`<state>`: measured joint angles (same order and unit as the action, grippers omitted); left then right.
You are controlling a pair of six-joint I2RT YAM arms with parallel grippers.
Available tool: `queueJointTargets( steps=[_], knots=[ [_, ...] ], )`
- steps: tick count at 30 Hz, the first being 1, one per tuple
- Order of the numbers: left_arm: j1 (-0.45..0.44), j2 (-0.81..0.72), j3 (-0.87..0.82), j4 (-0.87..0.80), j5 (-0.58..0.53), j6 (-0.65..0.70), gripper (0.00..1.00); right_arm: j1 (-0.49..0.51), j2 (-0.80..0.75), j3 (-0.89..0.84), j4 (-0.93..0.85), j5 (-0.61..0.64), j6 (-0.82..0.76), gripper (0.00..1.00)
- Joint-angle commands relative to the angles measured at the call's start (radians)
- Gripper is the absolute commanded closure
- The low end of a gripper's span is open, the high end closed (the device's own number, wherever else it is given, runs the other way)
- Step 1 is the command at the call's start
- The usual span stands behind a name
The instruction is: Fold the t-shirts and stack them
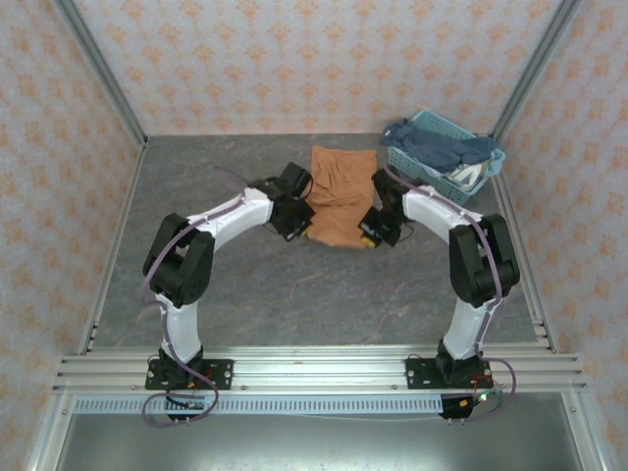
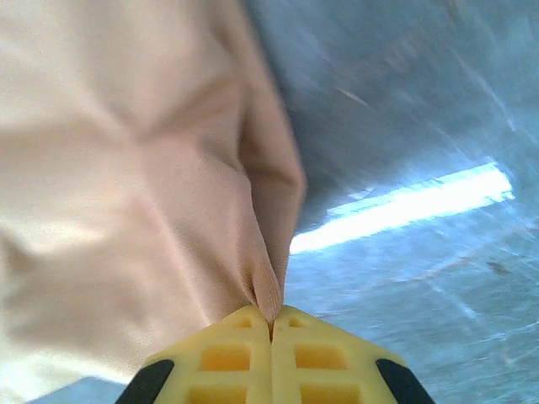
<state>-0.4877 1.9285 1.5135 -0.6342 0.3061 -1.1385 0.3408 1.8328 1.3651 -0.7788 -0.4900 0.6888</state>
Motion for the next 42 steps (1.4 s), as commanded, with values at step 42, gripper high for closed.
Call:
queueJointTargets(
  steps=[42],
  knots=[
    [-0.252,-0.704,-0.567,-0.241,0.068,0.065,1.00,0.257,-0.536,-0.317,-0.320,-0.079,0.038,1.00]
  ],
)
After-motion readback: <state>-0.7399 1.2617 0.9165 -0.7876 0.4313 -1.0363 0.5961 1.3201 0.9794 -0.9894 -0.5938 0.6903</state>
